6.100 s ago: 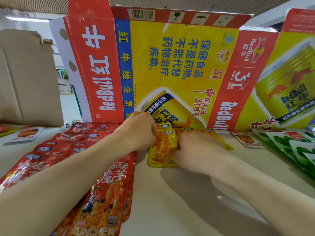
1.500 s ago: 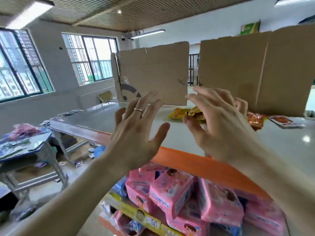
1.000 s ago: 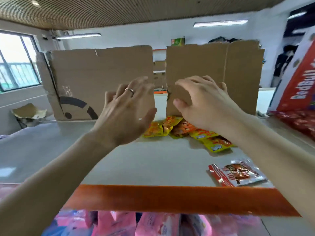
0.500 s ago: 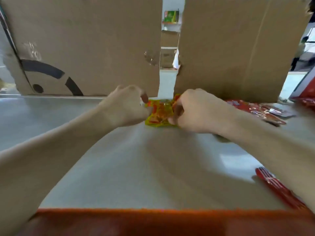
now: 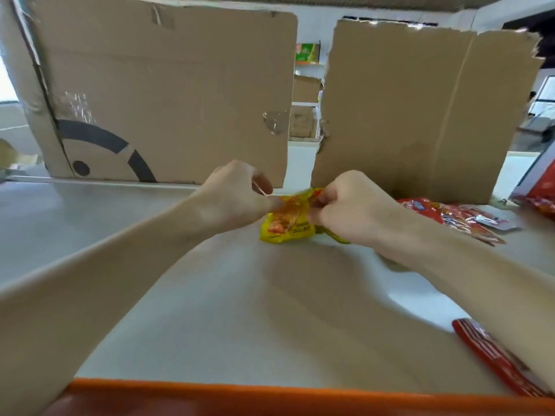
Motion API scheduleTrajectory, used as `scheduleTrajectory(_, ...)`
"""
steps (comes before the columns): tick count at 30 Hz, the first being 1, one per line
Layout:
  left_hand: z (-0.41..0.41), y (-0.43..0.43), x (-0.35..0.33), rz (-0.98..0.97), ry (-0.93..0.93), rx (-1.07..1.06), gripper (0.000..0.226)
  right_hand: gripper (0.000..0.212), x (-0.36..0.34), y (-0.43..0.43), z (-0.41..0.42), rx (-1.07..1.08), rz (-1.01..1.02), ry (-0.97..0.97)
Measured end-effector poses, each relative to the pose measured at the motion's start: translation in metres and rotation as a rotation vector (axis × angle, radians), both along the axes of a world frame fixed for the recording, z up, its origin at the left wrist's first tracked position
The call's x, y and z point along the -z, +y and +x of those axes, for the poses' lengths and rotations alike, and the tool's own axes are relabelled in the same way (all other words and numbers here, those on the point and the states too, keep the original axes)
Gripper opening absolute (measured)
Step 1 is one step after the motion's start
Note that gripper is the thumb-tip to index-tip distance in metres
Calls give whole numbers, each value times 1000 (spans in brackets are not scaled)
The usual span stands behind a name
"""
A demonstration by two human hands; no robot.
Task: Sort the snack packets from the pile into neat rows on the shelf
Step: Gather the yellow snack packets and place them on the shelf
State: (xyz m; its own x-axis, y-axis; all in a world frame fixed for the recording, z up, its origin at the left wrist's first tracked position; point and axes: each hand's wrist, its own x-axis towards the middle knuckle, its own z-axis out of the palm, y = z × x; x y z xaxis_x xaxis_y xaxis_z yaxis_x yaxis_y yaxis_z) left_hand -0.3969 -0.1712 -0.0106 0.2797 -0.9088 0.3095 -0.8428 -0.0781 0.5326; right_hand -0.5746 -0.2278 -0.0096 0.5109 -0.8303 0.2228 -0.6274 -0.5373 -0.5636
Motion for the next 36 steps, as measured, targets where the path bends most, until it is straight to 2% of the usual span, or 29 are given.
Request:
scheduleTrajectory(3, 3, 3, -5, 3, 204, -50, 22, 21, -9, 6, -7, -139, -105, -49)
scheduleTrajectory(6, 1, 9, -13, 83, 361, 40, 21, 21, -17, 11, -14, -270, -211, -134)
scheduleTrajectory(9, -4, 14, -21, 88, 608, 136, 22, 18, -22, 7, -18, -299, -307, -237)
scheduleTrajectory(12, -3, 18, -29, 70, 861, 130, 27, 19, -26, 4, -24, -324, -368, -324)
scheduleTrajectory(14, 0, 20, -32, 121, 905, 168, 33, 18, -27, 5, -27, -367, -391, -370)
scheduleTrajectory(16, 1, 22, -32, 151, 941, 254, 29, 13, -27, 9, -29, -425, -383, -402)
scheduleTrajectory(19, -2, 21, -33, 2, 1033, 307, 15, 8, -26, 11, -30, -466, -370, -388)
scheduleTrajectory(22, 3, 18, -36, -226, 951, 311, 6, 17, -21, 5, -28, -449, -324, -316)
scheduleTrajectory(25, 5, 21, -39, -368, 798, 300, 18, 23, -17, 0, -27, -437, -267, -214)
scheduleTrajectory(27, 3, 24, -40, -430, 719, 345, 22, 20, -16, 0, -26, -443, -251, -209)
scheduleTrajectory(32, -4, 28, -38, -488, 599, 466, 13, 49, -16, -1, -24, -425, -334, -248)
scheduleTrajectory(34, -4, 28, -37, -491, 570, 502, 5, 42, -16, -1, -25, -402, -356, -261)
scheduleTrajectory(36, -4, 28, -38, -511, 533, 507, 6, 30, -17, -1, -26, -392, -353, -287)
